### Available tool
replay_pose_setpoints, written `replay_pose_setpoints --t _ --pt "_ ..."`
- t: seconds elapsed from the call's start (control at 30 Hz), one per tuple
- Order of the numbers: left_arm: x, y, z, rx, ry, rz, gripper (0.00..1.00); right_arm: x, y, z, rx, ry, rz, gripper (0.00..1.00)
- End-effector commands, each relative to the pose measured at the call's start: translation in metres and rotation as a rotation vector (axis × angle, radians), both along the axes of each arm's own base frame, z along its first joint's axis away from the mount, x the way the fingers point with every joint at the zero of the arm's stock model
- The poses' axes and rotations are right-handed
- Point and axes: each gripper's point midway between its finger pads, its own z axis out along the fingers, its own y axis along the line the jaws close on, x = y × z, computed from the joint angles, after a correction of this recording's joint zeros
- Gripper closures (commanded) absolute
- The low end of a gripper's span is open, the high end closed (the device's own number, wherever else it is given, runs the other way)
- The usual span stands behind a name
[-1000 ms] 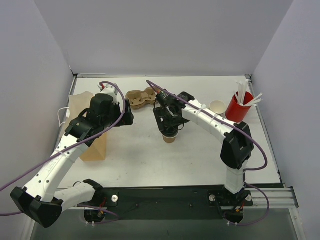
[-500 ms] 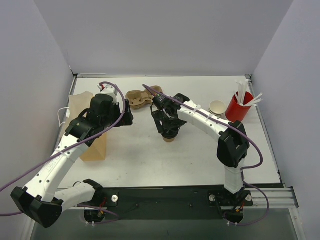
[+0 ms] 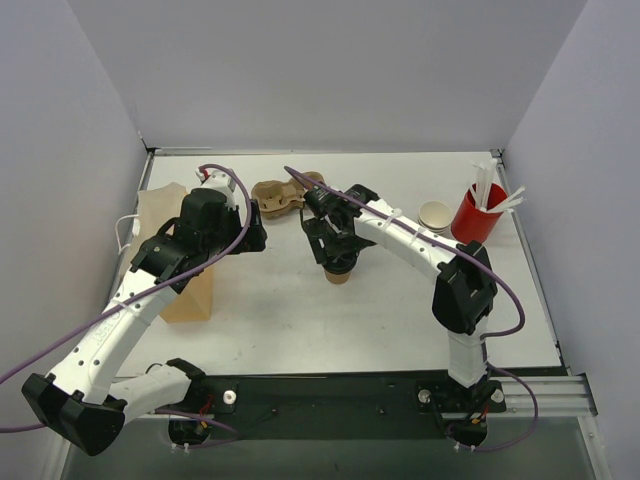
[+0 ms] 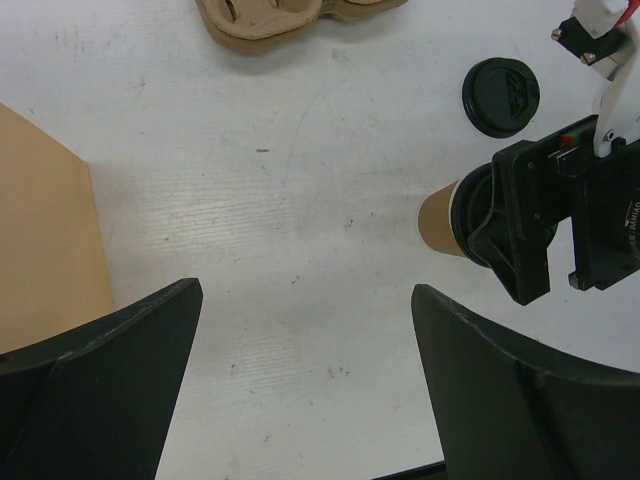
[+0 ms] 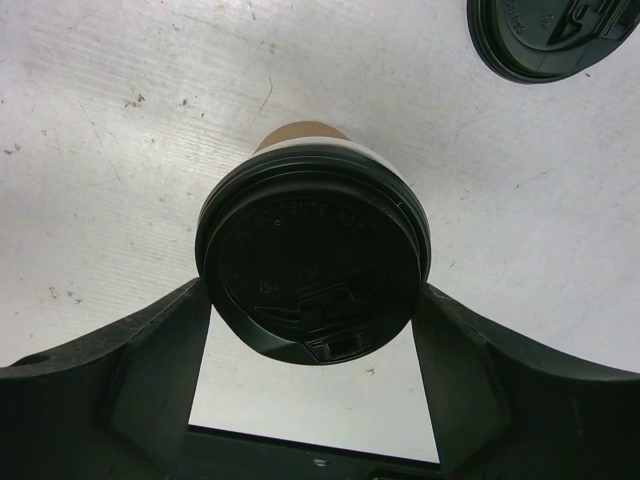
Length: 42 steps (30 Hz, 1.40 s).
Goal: Pack the takeout coffee
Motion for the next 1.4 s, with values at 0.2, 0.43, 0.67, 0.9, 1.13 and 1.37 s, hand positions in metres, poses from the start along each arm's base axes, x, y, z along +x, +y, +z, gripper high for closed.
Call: replay_pose_setpoints --t 0.2,0.43,0.67,0.9,1.13,1.37 --pt "0.005 0.001 0.013 -0.019 -0.051 0.005 0.03 -0.001 -0.003 0.0 -0.041 0.008 0.009 0.35" --pt "0.006 0.001 0.012 -0.019 -0.049 0.005 0.03 -0.004 -0.005 -0.002 -0.046 0.018 0.008 0.35" --pt "0.007 0.0 0.011 -0.019 -0.045 0.002 0.03 -0.006 -0.005 -0.004 -0.047 0.026 0.01 0.35" --pt "0.007 0.0 0.011 -0.018 -0.044 0.004 0.03 -0.009 -0.002 -0.006 -0.024 0.045 0.014 0.35" --pt "0.008 0.0 0.011 -0.018 -0.044 0.005 0.03 -0.007 -0.004 -0.004 -0.01 0.044 0.003 0.34" --pt "0.009 0.0 0.011 -0.018 -0.043 0.004 0.03 -0.007 -0.01 -0.006 -0.028 0.045 -0.002 0.34"
